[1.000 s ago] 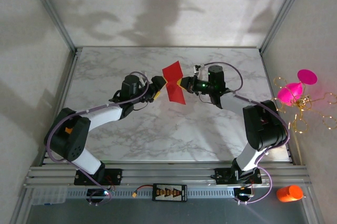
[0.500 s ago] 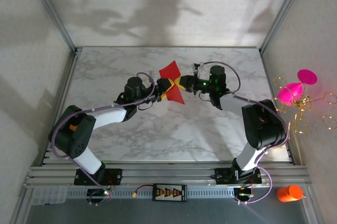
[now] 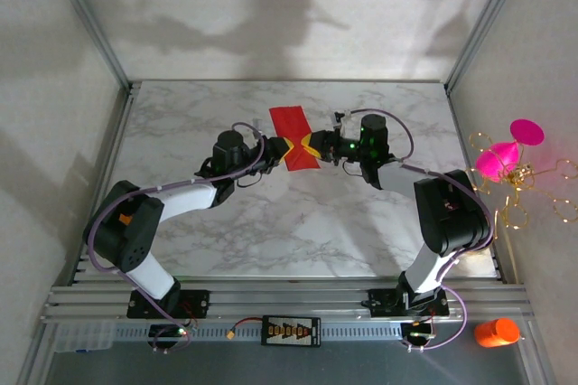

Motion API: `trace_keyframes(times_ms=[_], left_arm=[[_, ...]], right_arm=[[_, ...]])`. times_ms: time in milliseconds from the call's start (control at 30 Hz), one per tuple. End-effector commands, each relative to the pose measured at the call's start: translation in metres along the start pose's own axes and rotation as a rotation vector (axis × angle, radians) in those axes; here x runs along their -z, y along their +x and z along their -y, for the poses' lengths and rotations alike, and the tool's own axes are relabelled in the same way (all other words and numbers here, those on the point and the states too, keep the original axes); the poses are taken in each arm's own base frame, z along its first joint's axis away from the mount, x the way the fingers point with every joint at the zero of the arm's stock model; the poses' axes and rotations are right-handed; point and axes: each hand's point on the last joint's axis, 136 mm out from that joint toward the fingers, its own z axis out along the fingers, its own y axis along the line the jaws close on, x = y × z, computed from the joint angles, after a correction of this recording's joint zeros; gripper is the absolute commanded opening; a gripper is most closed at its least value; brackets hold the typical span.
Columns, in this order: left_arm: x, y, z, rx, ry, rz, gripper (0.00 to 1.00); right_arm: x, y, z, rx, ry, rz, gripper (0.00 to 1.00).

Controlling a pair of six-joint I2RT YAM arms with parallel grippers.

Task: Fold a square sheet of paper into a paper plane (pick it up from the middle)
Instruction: Turn over the paper at the center of the table.

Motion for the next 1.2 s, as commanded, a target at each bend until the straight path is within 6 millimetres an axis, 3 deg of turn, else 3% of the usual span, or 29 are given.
trace_keyframes(times_ms=[0, 133, 300, 433, 633, 867, 967, 1067, 1167], left_arm=[[0.001, -0.014, 0.000, -0.038, -0.047, 0.035, 0.07], [0.008, -0.025, -0.025, -0.120, -0.234, 0.061, 0.05], [0.046, -0.055, -0.071, -0.300, -0.738, 0.136, 0.05], [0.077, -0.080, -0.078, -0.461, -1.079, 0.207, 0.05], [0.098, -0.101, -0.071, -0.737, -1.511, 0.252, 0.06], [0.066, -0.083, -0.095, -0.801, -1.596, 0.190, 0.08], [0.038, -0.062, -0.118, -0.775, -1.558, 0.126, 0.12], [-0.001, -0.031, -0.142, -0.680, -1.412, 0.020, 0.16], [-0.031, -0.010, -0.150, -0.575, -1.246, -0.056, 0.22]], right_arm=[[0.008, -0.011, 0.010, 0.042, 0.090, 0.044, 0.33], [0.029, -0.031, 0.036, 0.089, 0.303, 0.153, 0.47], [0.066, -0.052, 0.053, 0.185, 0.563, 0.307, 0.65], [0.089, -0.062, 0.053, 0.243, 0.667, 0.408, 0.78], [0.108, -0.064, 0.058, 0.248, 0.749, 0.480, 0.83], [0.121, -0.061, 0.066, 0.207, 0.806, 0.520, 0.83], [0.132, -0.060, 0.072, 0.168, 0.838, 0.577, 0.83], [0.138, -0.057, 0.074, 0.141, 0.842, 0.609, 0.83], [0.134, -0.055, 0.078, 0.123, 0.836, 0.589, 0.83]])
